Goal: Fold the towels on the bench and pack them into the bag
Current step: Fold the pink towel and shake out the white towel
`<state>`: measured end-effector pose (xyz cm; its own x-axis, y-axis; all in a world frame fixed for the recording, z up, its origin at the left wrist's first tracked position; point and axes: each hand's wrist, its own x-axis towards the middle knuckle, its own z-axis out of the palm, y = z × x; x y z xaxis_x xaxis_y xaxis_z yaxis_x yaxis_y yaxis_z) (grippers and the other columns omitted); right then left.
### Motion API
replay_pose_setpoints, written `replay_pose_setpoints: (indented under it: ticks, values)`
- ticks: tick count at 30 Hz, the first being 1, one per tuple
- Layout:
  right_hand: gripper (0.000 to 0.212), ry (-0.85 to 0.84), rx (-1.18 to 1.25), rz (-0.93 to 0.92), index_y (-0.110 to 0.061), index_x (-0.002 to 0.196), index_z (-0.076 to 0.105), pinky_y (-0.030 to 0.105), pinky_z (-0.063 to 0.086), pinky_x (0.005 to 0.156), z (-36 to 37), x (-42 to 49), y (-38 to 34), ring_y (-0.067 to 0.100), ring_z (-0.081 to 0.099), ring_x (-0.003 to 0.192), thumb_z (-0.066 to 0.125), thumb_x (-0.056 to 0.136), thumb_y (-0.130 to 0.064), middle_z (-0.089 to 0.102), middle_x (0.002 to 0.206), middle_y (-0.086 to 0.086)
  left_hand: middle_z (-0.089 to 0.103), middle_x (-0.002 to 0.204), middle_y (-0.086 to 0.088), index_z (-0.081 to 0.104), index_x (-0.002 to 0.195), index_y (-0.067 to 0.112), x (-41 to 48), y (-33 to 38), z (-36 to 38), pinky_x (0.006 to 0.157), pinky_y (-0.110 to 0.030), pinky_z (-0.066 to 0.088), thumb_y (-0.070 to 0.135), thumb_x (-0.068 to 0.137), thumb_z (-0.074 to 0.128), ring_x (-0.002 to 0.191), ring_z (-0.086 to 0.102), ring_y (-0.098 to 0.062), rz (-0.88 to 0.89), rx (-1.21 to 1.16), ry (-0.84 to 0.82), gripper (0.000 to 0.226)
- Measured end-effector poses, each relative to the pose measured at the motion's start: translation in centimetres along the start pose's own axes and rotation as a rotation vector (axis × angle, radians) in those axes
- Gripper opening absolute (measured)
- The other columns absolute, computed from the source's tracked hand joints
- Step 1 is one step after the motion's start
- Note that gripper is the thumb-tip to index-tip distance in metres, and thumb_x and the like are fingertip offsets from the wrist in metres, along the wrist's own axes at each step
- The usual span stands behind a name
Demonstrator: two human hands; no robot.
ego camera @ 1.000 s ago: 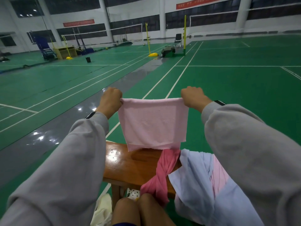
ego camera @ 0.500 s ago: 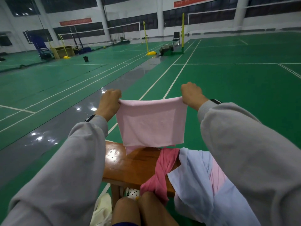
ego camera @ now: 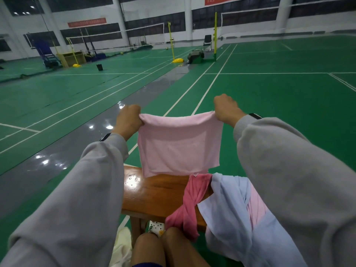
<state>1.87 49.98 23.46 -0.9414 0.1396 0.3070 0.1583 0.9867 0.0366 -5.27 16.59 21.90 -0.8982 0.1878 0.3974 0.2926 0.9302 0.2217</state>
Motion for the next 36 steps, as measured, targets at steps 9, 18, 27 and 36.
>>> replay_pose_setpoints:
  ticks: [9, 18, 27, 36]
  values:
    - [0.027, -0.308, 1.193, 0.358, -0.006, 0.098, 0.066, 0.035, 0.062, 0.064, 0.4, 0.9, 3.0, 0.028, 0.072, 0.085, 0.084, 0.078, -0.007, 0.072, 0.098, 0.015, 0.060, 0.070, -0.010, 0.074, 0.095, 0.004, -1.0, -1.2, -0.3, 0.046, -0.023, 0.039, 0.032, 0.092, 0.075, 0.053, 0.048, -0.014, -0.178, -0.661, -0.204, 0.029]
    - [0.039, -0.134, 1.533, 0.497, 0.000, 0.122, 0.065, 0.039, 0.061, 0.078, 0.9, 2.0, 4.0, 0.026, 0.070, 0.098, 0.078, 0.089, -0.015, 0.071, 0.113, 0.012, 0.064, 0.090, -0.014, 0.066, 0.095, -0.004, 0.4, -1.6, 0.5, 0.080, -0.040, 0.055, 0.058, 0.089, 0.070, 0.081, 0.059, -0.026, -0.381, -0.994, -0.029, 0.063]
    - [0.021, -0.054, 0.628, 0.015, -0.013, 0.090, 0.077, 0.031, 0.050, 0.073, 0.9, 2.1, 4.4, 0.022, 0.063, 0.083, 0.063, 0.080, 0.000, 0.069, 0.086, 0.004, 0.059, 0.087, -0.014, 0.067, 0.083, 0.001, 1.0, -1.5, 0.6, 0.075, -0.039, 0.045, 0.003, 0.082, 0.058, 0.082, 0.052, -0.024, -0.248, -0.774, -0.094, 0.009]
    - [0.021, -0.053, -0.017, -0.198, -0.003, 0.077, 0.053, 0.037, 0.049, 0.065, 0.8, 0.9, 1.6, 0.032, 0.056, 0.071, 0.046, 0.079, 0.016, 0.052, 0.081, 0.014, 0.063, 0.071, -0.016, 0.063, 0.064, 0.008, 0.6, 0.6, 0.5, 0.064, -0.040, 0.053, -0.006, 0.079, 0.054, 0.069, 0.062, -0.034, 0.119, 0.198, -0.169, 0.022]
